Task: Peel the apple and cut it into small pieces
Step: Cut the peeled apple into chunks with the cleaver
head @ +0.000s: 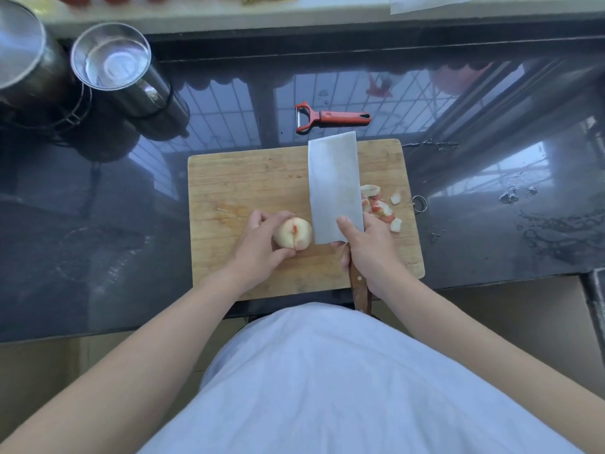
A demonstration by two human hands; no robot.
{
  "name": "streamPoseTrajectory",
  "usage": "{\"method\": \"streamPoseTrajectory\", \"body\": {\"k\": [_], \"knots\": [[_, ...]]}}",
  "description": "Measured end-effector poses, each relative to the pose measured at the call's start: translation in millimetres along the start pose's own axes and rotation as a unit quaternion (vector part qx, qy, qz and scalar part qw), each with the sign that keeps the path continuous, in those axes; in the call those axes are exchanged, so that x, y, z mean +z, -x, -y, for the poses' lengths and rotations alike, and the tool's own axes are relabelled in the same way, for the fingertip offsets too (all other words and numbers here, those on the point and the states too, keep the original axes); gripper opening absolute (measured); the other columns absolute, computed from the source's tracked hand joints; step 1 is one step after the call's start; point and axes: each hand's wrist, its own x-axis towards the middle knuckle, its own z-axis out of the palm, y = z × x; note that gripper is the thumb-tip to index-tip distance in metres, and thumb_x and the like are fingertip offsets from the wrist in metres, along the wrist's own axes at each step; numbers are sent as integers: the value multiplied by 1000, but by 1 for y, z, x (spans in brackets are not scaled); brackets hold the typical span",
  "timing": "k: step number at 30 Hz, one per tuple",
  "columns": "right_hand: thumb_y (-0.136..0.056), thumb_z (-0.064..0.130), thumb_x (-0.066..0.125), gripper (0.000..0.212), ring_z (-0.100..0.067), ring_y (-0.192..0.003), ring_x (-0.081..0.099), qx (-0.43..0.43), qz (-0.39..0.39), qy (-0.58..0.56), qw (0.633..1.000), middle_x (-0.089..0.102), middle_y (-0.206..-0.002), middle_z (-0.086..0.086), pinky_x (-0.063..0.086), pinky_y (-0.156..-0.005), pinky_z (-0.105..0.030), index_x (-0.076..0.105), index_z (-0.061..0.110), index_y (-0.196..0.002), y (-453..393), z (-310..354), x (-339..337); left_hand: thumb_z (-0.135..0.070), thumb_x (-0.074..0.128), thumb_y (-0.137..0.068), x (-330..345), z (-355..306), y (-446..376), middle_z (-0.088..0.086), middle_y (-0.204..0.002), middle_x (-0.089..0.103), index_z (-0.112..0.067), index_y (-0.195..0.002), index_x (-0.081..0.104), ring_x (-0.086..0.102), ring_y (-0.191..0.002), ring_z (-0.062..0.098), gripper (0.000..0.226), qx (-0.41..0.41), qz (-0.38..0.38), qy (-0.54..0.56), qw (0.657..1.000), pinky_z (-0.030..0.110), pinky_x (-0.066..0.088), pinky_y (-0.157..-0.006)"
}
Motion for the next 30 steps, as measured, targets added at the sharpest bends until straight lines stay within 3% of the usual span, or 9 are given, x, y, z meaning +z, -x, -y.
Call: {"method": "streamPoseTrajectory", "body": {"k": [4,9,15,22,27,30], "knots": [[-102,29,49,17,-23,-40,49,-19,-13,-10,1000,71,-82,-16,42,-48,-40,63,20,-105,0,2,11,-22,88,-76,9,-2,2,-11,-127,57,-33,-130,58,54,-114,11,62,-7,-15,63,998,36,46,-102],[-103,28,47,15,-23,-40,52,-43,-42,9,998,68,-89,-18,35,-35,-21,57,28,-92,1,5,12,-38,86,-77,19,-8,13,-18,-117,60,-35,-121,60,56,-107,3,51,-15,-77,62,995,25,47,-88],[-102,29,47,17,-22,-43,57,-31,-49,27,998,68,-91,-20,37,-36,-20,59,16,-103,-3,-8,14,-34,90,-74,24,-15,14,-13,-117,63,-30,-119,64,59,-110,12,52,-70,-71,119,988,30,51,-93],[-102,28,46,15,-20,-40,56,-40,-60,26,997,68,-84,-17,41,-40,-26,56,17,-99,0,-11,21,-46,91,-66,29,-17,17,-7,-106,66,-34,-98,56,62,-99,16,49,-108,-86,119,983,40,55,-85],[-102,27,46,12,-19,-37,52,-36,-64,10,997,69,-83,-12,37,-38,-22,55,22,-97,2,-11,20,-60,83,-59,33,-24,19,-8,-104,62,-36,-94,50,62,-97,16,54,-128,-91,101,982,43,54,-81],[-102,27,46,12,-18,-37,51,-37,-63,5,997,68,-81,-10,39,-39,-24,53,26,-92,4,-10,20,-51,87,-66,34,-27,19,-8,-103,59,-30,-97,51,58,-98,17,53,-118,-98,79,985,43,52,-81]]}}
